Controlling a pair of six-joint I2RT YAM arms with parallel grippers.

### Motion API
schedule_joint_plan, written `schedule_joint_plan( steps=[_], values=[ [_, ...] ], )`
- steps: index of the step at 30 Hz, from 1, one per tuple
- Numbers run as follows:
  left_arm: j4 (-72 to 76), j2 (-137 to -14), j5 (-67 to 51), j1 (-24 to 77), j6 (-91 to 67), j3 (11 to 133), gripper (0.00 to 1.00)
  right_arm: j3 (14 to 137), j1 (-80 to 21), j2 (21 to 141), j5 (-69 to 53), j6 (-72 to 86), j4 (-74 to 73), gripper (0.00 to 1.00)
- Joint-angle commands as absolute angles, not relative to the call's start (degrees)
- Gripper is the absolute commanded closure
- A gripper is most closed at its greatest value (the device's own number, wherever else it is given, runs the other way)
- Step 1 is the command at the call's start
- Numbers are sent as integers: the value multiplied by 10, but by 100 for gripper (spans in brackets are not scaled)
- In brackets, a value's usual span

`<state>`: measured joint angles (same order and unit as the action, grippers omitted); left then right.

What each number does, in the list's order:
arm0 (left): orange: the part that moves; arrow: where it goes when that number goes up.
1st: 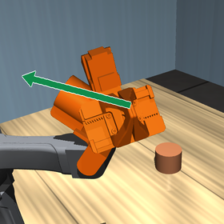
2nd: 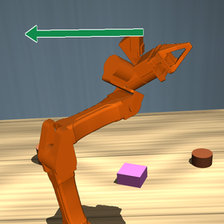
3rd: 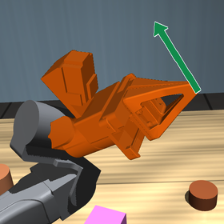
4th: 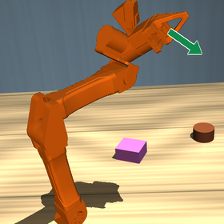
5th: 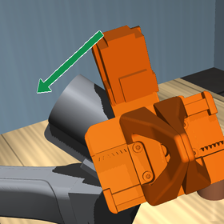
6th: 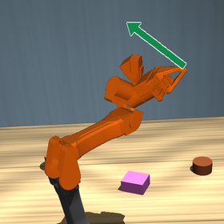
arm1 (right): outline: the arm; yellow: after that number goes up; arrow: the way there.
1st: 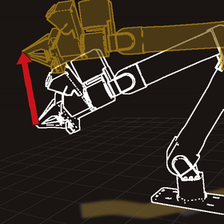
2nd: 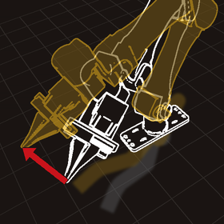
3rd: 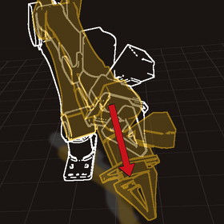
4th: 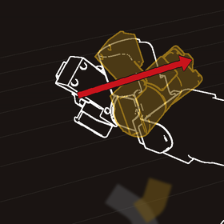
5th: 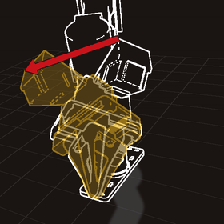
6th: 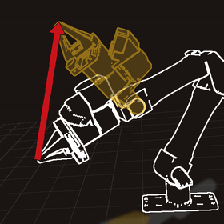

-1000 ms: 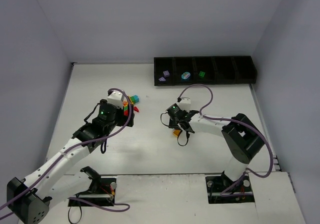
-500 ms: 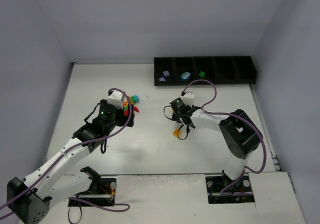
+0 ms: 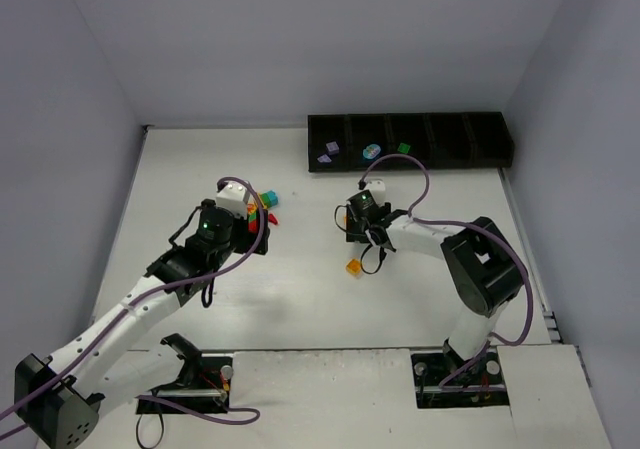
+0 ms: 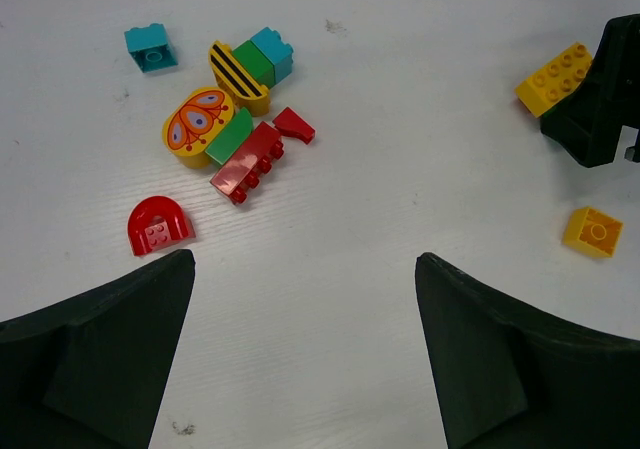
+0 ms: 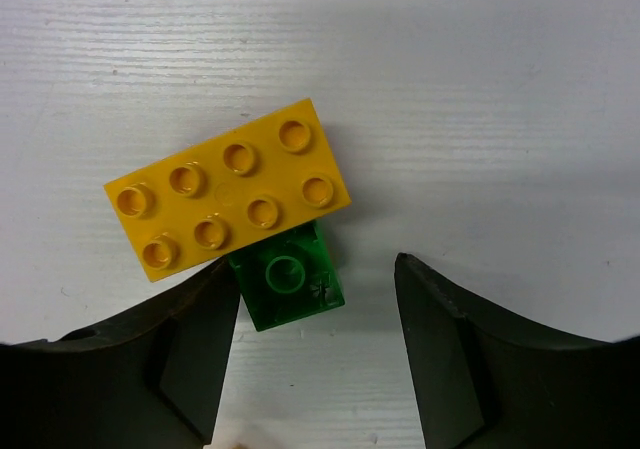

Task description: Sort the legos into containers by color

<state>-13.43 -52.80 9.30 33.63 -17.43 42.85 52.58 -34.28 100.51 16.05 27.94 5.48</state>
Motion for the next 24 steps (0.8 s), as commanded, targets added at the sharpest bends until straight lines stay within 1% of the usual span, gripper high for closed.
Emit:
schedule_joint_plan(
  steps=[1,4,7,8,10,11,13,14,15,20,23,24],
  values=[
    [-102,-530,93,330,-177,443,15,532,-331,1011,108,213,73,42],
    [-101,-530,94,330,-177,443,15,535,-325,1019,84,181,88,45],
    [-101,-530,94,330,-176,443,15,541,-322,1028,43,158,98,53],
    [-101,-530,94,330,-176,443,15,542,-322,1033,36,155,98,64],
    [-102,-529,96,330,-175,444,15,543,-322,1031,26,155,97,76],
    [-102,-528,98,330,-174,445,15,539,-322,1022,16,160,97,85],
    [-102,-526,100,330,-174,444,15,534,-322,1010,6,163,97,92],
    [-103,-526,103,330,-173,444,15,529,-322,994,6,163,96,99],
    [-102,-526,103,330,-173,443,15,527,-322,984,5,164,94,100],
    [-105,-529,106,330,-171,445,15,545,-308,909,6,156,59,100],
    [-105,-532,106,325,-172,446,15,594,-273,889,6,142,32,100],
    [-106,-533,105,324,-172,448,15,628,-260,888,9,138,19,100]
  ],
)
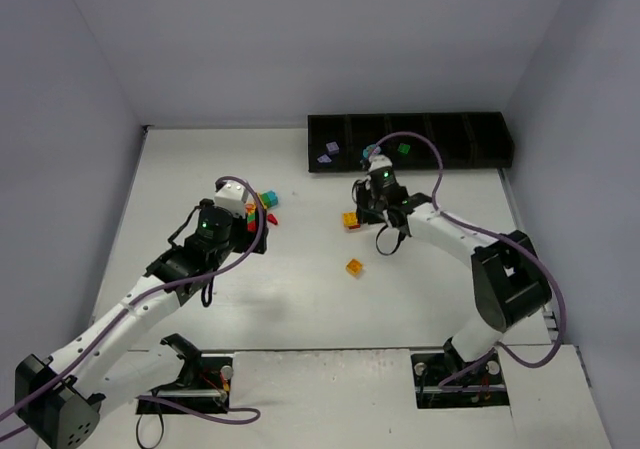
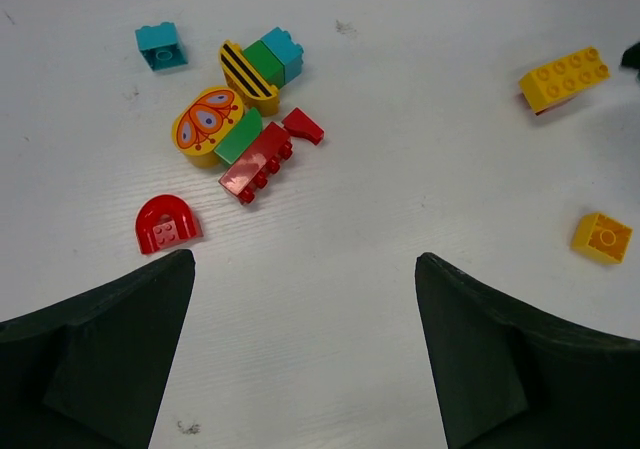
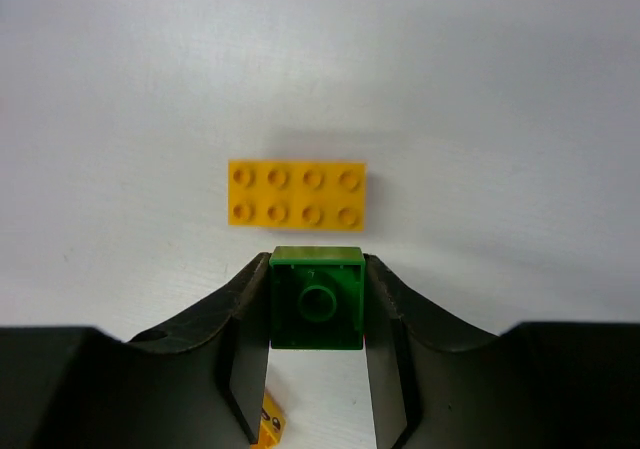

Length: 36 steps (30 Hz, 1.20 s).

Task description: Sort the legos into containers by color

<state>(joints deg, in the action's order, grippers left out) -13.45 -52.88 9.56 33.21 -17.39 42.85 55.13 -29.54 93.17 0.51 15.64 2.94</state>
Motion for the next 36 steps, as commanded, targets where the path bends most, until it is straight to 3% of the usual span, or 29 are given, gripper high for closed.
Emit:
schedule_joint_plan(
  steps=[1,11,22,26,29,32,36],
  values=[
    [-106,-533,105,323,-171,448,15,647,-233,893,15,134,14,100],
    [-106,-535,85,318,-173,448,15,902,-66,1077,39,132,20,100],
    [-109,-533,88,318,-167,444,15,1170,-32,1311,-21,109,21,90],
    [-114,-532,97,318,-167,442,15,1201,-32,1330,-33,102,23,79],
    [-116,-533,104,318,-168,442,15,1208,-33,1326,-47,97,23,58],
    [-116,-540,105,318,-169,444,15,1200,-32,1315,-61,93,23,45],
    [-117,-554,99,318,-171,449,15,1150,-32,1273,-72,90,25,39]
  ],
)
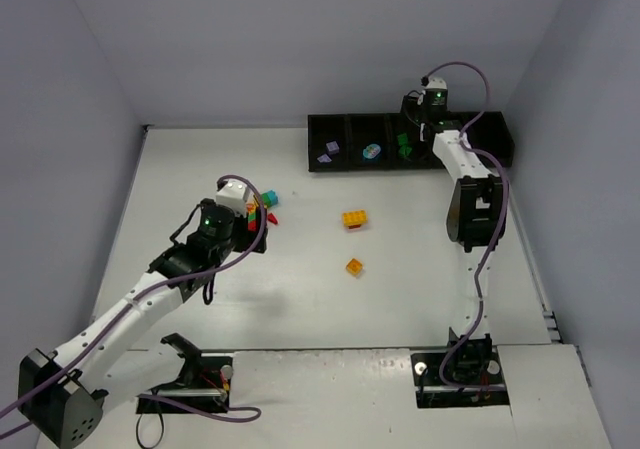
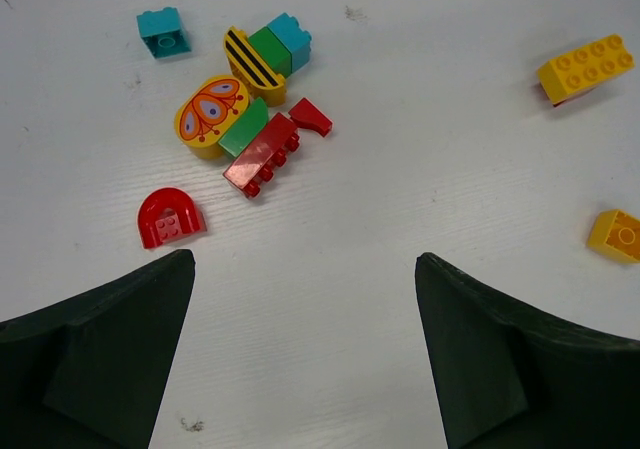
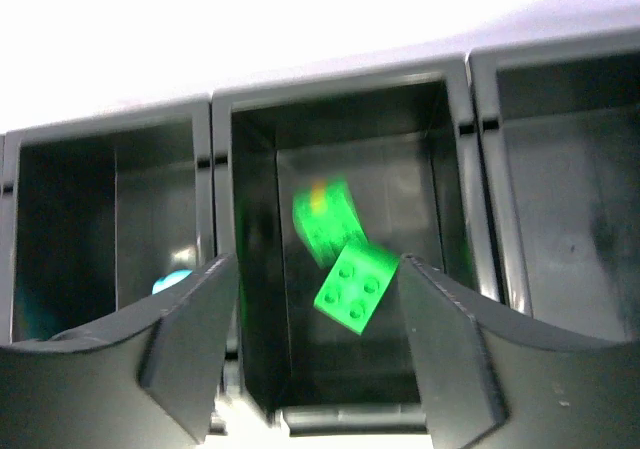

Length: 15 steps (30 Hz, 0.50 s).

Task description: Sort the legos into containers by color

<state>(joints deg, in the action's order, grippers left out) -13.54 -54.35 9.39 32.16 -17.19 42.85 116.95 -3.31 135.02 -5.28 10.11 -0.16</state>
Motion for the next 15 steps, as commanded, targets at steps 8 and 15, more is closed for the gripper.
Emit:
schedule_joint_plan(
  steps=[8,15],
  values=[
    [-123,-566,97,318,-181,453,15,1020,-49,1139,-103,126,28,51],
    [-162,-603,157,314,-255,475,15,806,-112,979,-94,150,47,54]
  ],
)
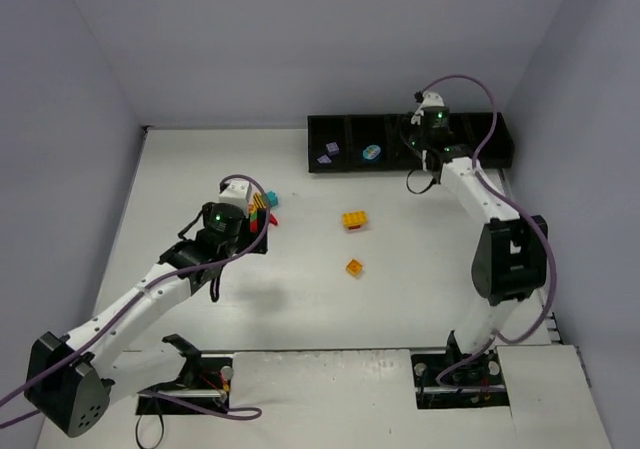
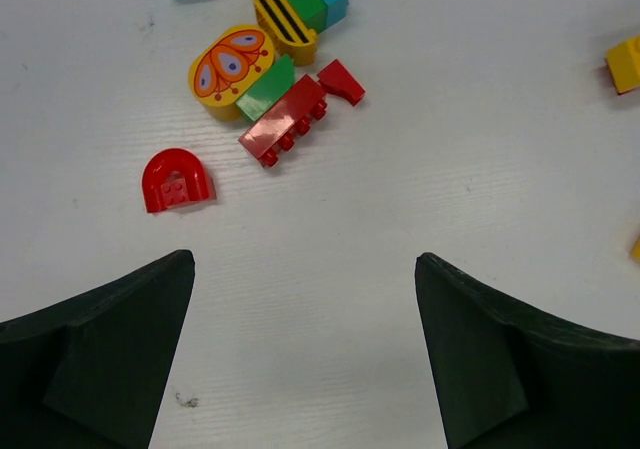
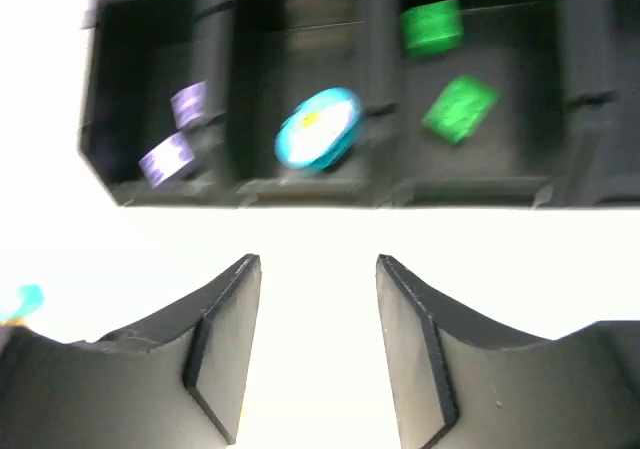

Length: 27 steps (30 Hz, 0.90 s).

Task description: Sort the legos into containers by color

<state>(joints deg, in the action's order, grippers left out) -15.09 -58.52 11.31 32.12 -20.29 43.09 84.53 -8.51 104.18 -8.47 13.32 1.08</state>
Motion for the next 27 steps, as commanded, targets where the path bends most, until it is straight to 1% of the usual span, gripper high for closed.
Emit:
schedule_joint_plan(
  steps=[1,5,8,11,12,15,22,27],
  values=[
    [-178,-623,177,309,-270,482,15,767,-124,949,-93,155,48,53],
    [-224,-689,229,300,-374,529,15,680,-141,865,-96,186,53,50],
    [-295,-776,264,296,-445,609,15,621,-145,818,-103,205,55,48],
    [-349,-834,279,296,-503,670,7,577,-145,777,-107,213,55,47],
    [-382,-872,281,296,-514,708,5,568,-145,766,-108,216,55,47],
    [-418,-930,285,296,-565,750,5,533,-145,730,-110,224,53,46],
    [-445,-990,279,295,-630,764,5,501,-145,679,-121,236,46,46],
    [-422,-1030,283,295,-636,774,5,488,-145,669,-137,235,40,46]
  ],
)
